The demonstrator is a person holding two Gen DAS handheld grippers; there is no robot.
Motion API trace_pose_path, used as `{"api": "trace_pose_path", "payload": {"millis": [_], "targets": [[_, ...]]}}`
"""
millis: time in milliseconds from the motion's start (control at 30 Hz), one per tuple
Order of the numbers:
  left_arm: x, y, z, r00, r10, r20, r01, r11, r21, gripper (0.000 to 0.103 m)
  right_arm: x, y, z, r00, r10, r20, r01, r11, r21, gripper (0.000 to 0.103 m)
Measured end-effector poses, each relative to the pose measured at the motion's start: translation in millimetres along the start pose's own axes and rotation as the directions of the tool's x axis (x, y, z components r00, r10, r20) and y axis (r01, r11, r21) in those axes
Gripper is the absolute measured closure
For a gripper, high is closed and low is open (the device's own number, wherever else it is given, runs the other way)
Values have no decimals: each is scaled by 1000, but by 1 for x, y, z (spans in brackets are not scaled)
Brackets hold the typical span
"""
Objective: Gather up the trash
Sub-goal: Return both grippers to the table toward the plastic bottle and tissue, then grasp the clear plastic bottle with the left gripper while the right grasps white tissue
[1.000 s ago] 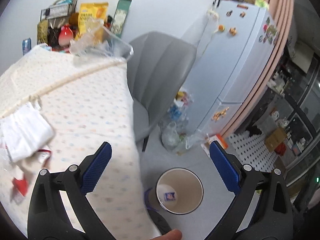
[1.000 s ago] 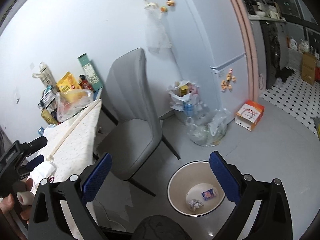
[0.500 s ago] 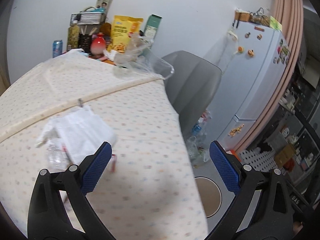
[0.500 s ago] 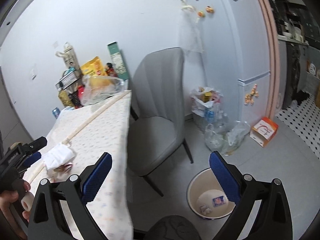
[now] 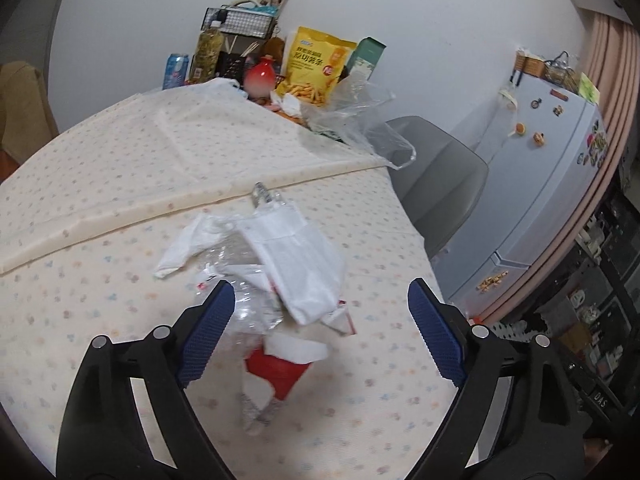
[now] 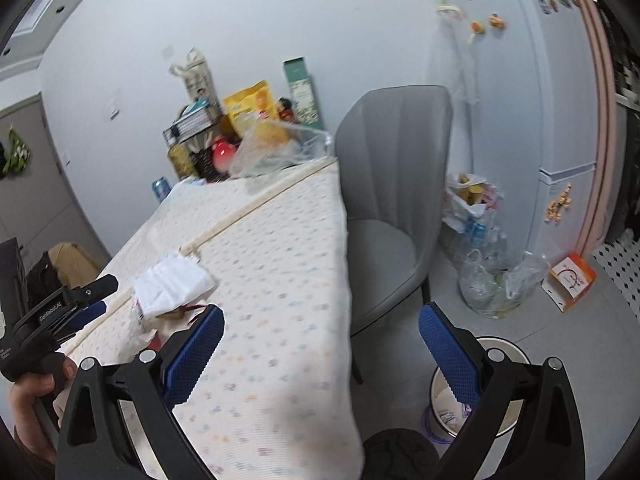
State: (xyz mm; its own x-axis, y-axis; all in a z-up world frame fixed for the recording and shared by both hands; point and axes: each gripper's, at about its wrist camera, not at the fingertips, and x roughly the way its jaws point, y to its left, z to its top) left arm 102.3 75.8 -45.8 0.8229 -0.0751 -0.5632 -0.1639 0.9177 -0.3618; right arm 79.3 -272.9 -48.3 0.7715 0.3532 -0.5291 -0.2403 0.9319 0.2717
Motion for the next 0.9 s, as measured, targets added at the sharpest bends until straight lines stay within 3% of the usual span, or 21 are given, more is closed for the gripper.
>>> {"api": "trace_pose_path", "payload": {"millis": [233, 600, 667, 700, 900], "targets": [[21, 27, -10, 994, 62, -89, -63, 998, -8, 17, 19, 28, -6, 996, 71, -44, -72, 997, -12, 8], [50, 39, -22, 978, 142, -154, -144, 990, 0, 22, 36, 43, -13, 986, 130, -109, -134, 991, -26, 8], [54, 41, -24, 977, 143, -160, -145, 989, -3, 25, 39, 45, -14, 983, 139, -120, -143, 989, -28, 8], [54, 43, -25, 976, 144, -162, -148, 989, -10, 32, 41, 46, -15, 982, 144, -126, -148, 989, -29, 8], [40, 43, -26, 983, 102, -151, -104, 995, -7, 35, 51, 60, -17, 975, 164, -153, -173, 984, -43, 9]]}}
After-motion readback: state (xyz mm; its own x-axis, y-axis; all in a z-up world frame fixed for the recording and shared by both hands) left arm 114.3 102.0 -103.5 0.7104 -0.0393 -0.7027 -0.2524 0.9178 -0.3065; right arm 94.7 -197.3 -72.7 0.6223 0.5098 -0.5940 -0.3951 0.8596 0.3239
